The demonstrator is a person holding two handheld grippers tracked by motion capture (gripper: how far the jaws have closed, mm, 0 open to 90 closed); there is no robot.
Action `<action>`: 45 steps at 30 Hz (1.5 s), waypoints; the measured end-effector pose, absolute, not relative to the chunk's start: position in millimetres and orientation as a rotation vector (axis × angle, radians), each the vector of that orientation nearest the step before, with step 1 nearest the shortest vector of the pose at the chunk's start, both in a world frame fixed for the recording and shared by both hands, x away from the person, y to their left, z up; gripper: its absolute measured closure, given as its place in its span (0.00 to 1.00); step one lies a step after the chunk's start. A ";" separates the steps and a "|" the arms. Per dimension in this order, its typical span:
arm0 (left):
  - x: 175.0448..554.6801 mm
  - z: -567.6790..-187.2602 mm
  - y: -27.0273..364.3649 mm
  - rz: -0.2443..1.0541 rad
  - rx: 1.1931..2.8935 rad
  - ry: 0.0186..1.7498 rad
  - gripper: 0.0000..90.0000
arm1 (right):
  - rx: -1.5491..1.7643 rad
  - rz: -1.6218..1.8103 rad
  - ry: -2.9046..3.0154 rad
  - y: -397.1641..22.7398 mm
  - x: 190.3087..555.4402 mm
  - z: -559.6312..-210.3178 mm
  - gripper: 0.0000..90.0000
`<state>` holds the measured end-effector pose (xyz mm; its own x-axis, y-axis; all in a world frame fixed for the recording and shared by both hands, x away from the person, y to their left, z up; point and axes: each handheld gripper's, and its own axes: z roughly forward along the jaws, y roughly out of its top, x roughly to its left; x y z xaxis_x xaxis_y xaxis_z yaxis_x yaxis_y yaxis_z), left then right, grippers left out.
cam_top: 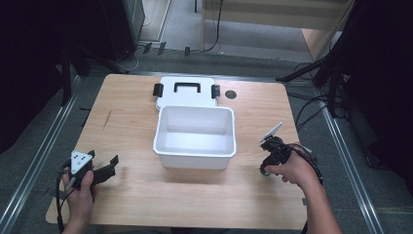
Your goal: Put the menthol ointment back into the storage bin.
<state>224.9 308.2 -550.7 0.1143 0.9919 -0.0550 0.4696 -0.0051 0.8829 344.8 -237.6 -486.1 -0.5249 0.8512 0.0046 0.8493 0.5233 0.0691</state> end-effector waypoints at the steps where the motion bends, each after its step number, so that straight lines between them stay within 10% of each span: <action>1: 225.0 -550.8 308.2 0.825 1.590 1.469 0.16 | 1.507 0.100 2.723 -237.6 345.1 -485.1 0.57; 45: 225.4 -550.9 308.7 0.814 1.583 1.466 0.16 | 1.212 0.083 2.819 -164.9 371.8 -371.6 0.57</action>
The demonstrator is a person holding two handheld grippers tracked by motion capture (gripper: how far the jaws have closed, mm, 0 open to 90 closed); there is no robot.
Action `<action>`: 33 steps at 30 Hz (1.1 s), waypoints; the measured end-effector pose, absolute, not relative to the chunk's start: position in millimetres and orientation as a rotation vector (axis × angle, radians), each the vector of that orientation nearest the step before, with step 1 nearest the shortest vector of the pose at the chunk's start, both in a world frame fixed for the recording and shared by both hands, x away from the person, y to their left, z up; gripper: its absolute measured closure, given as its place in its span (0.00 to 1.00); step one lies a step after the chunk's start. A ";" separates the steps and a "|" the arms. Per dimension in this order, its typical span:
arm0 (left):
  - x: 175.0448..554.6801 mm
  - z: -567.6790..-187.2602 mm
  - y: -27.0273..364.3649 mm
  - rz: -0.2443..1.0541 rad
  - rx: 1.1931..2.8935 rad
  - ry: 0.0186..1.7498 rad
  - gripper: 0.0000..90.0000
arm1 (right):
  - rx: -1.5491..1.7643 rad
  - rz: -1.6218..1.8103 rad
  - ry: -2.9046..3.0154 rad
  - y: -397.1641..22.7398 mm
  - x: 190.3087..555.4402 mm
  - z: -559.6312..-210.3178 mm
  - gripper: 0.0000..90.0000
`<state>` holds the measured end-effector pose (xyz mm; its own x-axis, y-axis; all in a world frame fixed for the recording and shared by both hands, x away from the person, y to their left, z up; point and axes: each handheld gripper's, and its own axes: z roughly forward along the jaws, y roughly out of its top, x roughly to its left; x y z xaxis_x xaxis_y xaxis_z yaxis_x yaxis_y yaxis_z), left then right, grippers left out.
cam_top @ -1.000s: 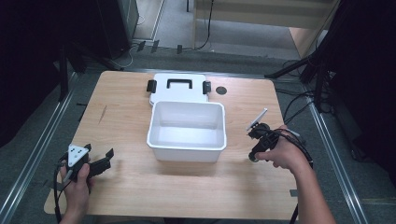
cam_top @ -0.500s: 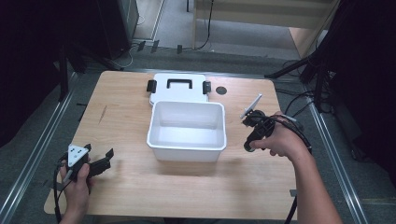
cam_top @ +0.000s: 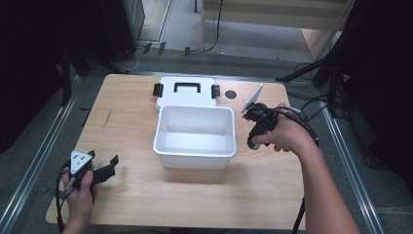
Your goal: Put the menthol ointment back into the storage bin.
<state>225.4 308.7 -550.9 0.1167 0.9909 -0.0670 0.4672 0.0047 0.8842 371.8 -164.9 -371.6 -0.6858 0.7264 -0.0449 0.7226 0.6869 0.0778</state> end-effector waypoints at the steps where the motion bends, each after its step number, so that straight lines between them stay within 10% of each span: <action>1: 225.4 -550.8 308.8 0.812 1.584 1.467 0.16 | 1.207 0.080 2.815 -163.2 372.5 -368.9 0.57; 33: 225.8 -550.7 309.3 0.801 1.583 1.466 0.16 | 1.063 0.181 2.873 -109.6 379.2 -334.8 0.57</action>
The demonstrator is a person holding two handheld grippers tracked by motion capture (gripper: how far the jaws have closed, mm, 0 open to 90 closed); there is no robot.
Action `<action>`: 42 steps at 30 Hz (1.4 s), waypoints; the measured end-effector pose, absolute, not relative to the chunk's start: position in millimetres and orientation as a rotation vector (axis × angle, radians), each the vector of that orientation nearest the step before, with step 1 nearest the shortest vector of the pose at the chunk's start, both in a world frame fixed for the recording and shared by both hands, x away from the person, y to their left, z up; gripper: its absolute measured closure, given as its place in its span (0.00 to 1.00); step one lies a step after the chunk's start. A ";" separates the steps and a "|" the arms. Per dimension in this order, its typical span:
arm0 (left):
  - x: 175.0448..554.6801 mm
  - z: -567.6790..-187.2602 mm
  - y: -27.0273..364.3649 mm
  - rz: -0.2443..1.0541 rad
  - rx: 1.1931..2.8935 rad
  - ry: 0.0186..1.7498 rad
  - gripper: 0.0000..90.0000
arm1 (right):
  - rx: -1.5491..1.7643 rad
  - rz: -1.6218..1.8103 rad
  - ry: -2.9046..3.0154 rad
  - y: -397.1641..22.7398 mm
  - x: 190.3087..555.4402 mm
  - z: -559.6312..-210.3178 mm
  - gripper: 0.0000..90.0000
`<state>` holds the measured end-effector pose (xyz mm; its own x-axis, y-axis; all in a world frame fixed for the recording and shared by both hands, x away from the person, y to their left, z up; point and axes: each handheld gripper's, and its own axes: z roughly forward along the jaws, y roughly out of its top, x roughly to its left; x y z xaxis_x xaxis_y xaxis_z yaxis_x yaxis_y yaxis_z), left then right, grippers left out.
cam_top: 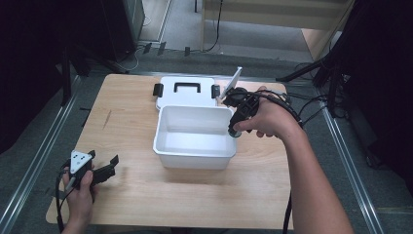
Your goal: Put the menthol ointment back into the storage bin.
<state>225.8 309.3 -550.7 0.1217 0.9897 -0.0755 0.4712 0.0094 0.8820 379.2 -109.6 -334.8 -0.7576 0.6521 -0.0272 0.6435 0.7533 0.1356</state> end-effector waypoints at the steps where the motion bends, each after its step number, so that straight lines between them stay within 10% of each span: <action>1: 225.8 -550.7 309.4 0.801 1.583 1.465 0.16 | 1.057 0.184 2.876 -107.7 379.4 -335.3 0.57; 42: 226.0 -550.8 309.5 0.798 1.586 1.465 0.16 | 0.756 0.218 3.015 -74.0 393.4 -404.0 0.57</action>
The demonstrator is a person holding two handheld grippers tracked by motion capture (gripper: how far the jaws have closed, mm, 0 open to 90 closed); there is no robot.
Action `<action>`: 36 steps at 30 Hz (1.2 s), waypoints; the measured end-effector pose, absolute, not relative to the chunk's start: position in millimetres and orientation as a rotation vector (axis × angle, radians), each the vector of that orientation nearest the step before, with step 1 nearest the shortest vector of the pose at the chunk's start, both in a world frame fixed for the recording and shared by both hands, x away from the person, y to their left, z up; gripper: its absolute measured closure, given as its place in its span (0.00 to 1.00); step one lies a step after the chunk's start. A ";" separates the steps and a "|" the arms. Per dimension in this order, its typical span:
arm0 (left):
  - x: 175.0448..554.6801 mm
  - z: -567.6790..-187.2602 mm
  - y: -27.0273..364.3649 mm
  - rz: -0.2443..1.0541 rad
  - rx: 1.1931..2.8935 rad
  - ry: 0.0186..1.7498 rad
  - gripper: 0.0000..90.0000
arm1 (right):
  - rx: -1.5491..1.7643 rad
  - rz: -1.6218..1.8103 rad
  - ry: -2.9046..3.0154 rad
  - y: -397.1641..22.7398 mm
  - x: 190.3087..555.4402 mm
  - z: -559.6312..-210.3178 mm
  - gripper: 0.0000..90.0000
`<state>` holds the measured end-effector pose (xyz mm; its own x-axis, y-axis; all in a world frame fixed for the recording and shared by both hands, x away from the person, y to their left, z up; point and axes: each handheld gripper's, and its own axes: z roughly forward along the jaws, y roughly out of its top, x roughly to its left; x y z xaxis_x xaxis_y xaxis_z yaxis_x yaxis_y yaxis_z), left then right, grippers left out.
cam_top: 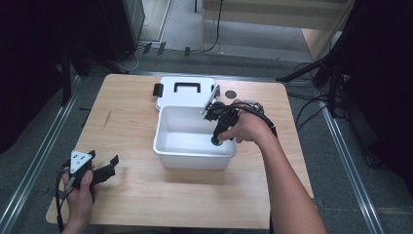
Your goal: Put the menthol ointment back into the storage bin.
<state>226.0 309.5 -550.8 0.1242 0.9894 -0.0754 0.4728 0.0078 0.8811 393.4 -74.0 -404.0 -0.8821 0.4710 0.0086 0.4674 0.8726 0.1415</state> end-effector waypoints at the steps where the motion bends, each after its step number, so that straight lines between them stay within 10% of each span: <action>1: 226.0 -550.8 309.4 0.797 1.584 1.466 0.16 | 0.751 0.218 3.016 -73.8 393.8 -406.2 0.57; 36: 226.0 -550.8 309.5 0.796 1.589 1.467 0.16 | 0.642 0.147 3.034 -58.2 390.1 -449.2 0.57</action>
<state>226.0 309.5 -550.8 0.1243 0.9894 -0.0750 0.4763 0.0068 0.8792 390.1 -58.2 -449.2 -0.9138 0.4059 -0.0160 0.4025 0.9100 0.0999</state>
